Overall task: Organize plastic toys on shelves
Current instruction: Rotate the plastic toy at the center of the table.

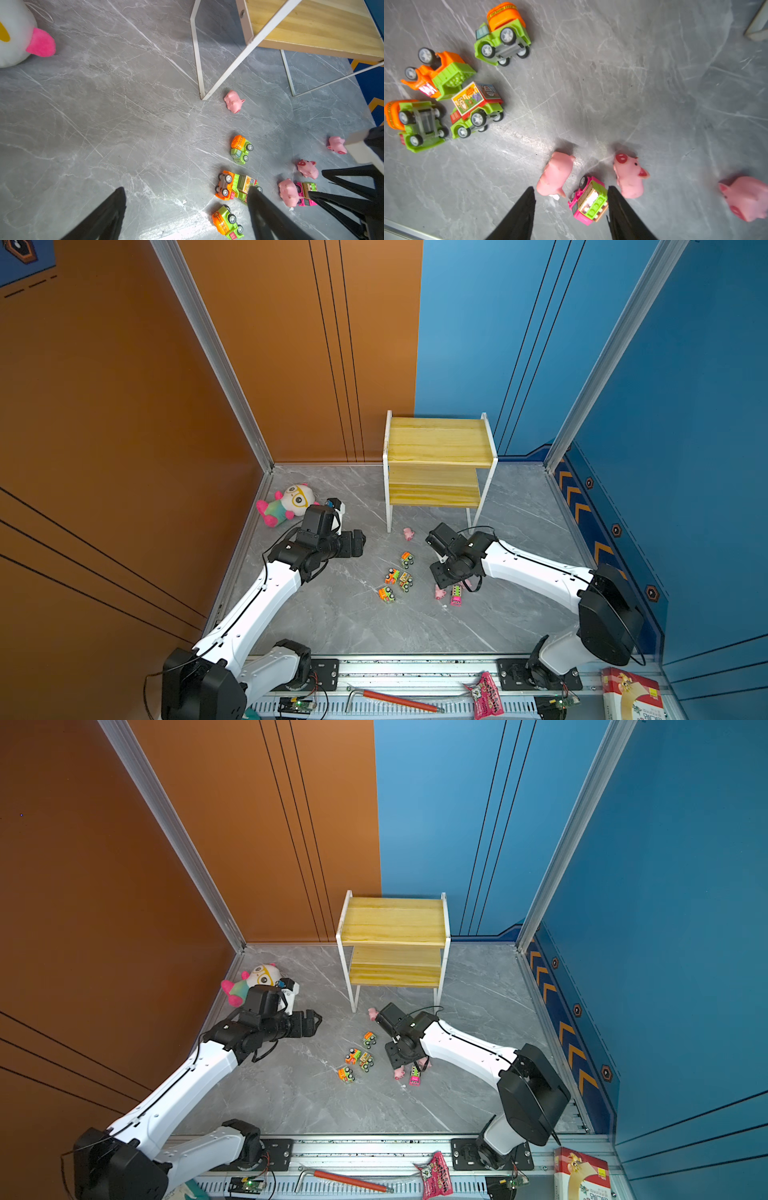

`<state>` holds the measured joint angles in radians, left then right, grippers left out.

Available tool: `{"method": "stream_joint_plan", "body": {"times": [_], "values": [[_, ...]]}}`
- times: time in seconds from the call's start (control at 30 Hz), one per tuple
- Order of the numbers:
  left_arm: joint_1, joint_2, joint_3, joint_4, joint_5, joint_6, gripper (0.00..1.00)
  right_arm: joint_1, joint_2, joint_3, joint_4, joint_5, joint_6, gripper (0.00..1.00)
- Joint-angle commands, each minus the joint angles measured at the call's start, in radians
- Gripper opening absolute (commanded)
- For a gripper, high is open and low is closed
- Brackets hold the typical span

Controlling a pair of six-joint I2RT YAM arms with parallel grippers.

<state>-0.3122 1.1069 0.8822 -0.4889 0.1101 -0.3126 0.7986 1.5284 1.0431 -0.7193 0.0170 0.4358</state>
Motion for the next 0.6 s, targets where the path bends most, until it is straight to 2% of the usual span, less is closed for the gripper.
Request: {"method": "stream_joint_plan", "body": {"times": [0.0,0.27,0.57], "values": [[-0.003,-0.007,-0.015,0.006,0.019,-0.009,0.91,-0.006,-0.020,-0.043,0.122,-0.079,0.132,0.57],[-0.012,-0.014,-0.019,0.007,0.013,-0.010,0.91,-0.016,0.007,-0.081,0.185,-0.126,0.184,0.51],[-0.016,-0.015,-0.019,0.008,0.017,-0.010,0.91,-0.019,0.007,-0.121,0.172,-0.074,0.183,0.47]]}}
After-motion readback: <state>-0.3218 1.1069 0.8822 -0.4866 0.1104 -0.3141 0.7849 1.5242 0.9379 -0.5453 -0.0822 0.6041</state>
